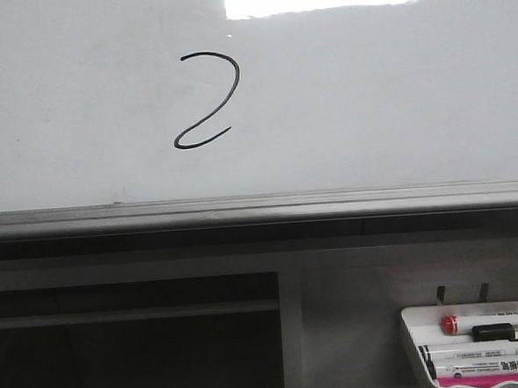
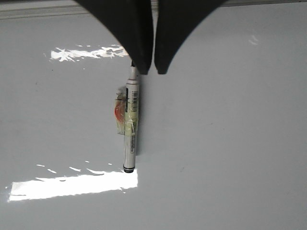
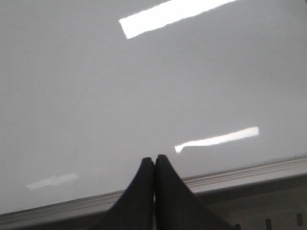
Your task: Write number 2 on whiteboard
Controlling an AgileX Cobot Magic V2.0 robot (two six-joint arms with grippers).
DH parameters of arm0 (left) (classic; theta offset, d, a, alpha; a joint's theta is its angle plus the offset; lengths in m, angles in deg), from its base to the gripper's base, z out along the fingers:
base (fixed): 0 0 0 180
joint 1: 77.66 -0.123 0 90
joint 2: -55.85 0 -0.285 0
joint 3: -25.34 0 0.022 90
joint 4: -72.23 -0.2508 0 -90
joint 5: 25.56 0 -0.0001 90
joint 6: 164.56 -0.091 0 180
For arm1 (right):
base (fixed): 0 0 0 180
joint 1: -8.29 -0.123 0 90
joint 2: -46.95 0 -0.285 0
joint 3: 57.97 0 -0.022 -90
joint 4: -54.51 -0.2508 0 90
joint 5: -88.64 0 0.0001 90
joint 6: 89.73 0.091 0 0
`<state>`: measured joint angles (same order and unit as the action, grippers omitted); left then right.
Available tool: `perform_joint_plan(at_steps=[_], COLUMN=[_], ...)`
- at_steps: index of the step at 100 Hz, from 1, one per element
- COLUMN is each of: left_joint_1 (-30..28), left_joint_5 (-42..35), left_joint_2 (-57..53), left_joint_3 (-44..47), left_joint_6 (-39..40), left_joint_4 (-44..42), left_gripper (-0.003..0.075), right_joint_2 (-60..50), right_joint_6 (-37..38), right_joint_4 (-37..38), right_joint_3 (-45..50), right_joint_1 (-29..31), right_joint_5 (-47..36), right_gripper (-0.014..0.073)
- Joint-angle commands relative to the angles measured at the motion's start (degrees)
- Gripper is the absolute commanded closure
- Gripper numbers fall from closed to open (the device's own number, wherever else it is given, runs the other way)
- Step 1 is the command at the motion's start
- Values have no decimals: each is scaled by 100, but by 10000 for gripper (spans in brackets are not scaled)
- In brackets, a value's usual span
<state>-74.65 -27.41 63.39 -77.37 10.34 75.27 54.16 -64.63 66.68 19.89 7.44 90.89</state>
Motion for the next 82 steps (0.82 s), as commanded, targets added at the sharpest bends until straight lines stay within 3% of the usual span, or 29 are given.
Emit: perform_joint_plan(at_steps=[1, 9, 24, 31, 82], left_joint_1=[-17, -17, -17, -17, -17], left_joint_5=[-417, -417, -417, -417, -417], left_joint_2=[-153, -153, -153, -153, -153], left_joint_3=[64, 64, 64, 64, 64], left_joint_6=[56, 56, 56, 56, 56], left_joint_4=[51, 51, 51, 51, 51], left_gripper=[740, 740, 740, 740, 740], right_joint_2=[-91, -91, -91, -91, -91], right_joint_6=[-50, -539, -2651, -2651, -2651], right_joint_4=[92, -10, -1112, -1425, -1426], right_joint_3=[144, 144, 144, 144, 144], right_joint_1=[50, 50, 50, 50, 50], right_joint_5=[-451, -439, -426, -426, -426], right_gripper=[666, 666, 666, 666, 666])
